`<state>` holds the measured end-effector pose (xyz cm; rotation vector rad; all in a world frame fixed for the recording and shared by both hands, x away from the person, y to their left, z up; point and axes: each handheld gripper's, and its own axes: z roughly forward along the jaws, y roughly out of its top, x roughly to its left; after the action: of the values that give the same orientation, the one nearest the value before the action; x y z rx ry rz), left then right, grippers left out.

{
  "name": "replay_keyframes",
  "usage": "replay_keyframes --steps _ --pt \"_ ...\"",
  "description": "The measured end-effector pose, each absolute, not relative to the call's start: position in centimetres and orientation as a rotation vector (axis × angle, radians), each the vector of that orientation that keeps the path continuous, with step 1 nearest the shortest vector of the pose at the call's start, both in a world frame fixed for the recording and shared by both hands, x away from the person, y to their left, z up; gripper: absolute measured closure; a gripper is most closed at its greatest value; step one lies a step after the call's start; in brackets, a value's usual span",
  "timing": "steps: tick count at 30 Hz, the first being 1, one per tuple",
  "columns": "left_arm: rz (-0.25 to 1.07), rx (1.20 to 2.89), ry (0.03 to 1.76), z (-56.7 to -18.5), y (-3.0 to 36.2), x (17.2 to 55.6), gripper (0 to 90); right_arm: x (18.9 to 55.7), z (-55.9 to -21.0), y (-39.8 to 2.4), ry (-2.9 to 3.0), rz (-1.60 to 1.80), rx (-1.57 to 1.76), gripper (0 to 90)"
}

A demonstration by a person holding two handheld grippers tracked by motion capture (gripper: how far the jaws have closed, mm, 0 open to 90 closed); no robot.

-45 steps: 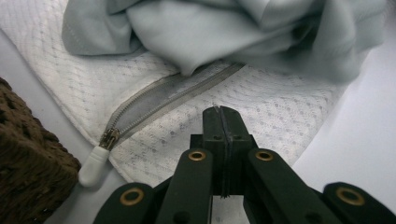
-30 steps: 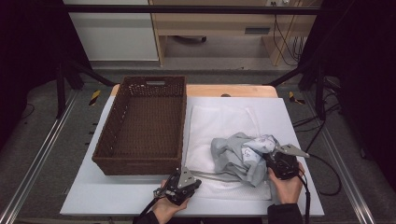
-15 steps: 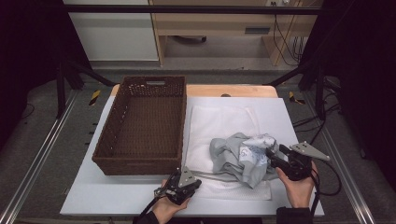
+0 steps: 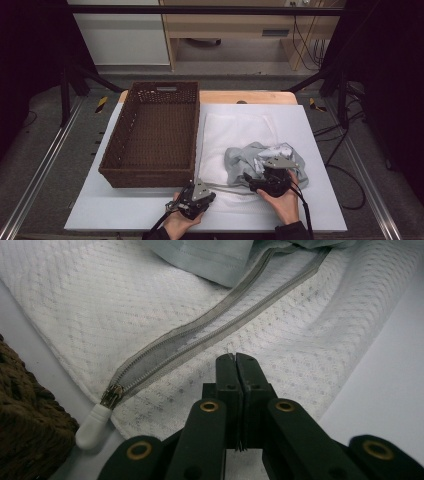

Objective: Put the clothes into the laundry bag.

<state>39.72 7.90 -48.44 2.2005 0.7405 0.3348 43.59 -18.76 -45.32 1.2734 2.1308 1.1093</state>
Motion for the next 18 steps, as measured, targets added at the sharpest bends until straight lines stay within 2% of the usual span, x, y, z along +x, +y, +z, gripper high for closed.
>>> replay_keyframes --steps 5,8,9,13,18 --pt "0.335 2.202 0.739 -48.4 7.9 39.7 88.6 44.6 -47.7 -19.4 2.131 1.020 1.326 41.9" --pt "0.334 2.200 0.740 -48.4 7.9 39.7 88.6 44.4 -47.2 -19.7 2.128 1.024 1.343 61.9" --pt "0.334 2.201 0.740 -48.4 7.9 39.7 88.6 44.4 -47.1 -19.9 2.124 1.030 1.353 65.6" --pt "0.335 2.203 0.739 -48.4 7.9 39.7 88.6 44.0 -46.1 -20.8 2.072 1.044 1.369 69.7" --pt "0.328 2.200 0.740 -48.4 7.9 39.8 88.5 43.4 -44.2 -24.3 1.918 1.045 1.390 69.2"
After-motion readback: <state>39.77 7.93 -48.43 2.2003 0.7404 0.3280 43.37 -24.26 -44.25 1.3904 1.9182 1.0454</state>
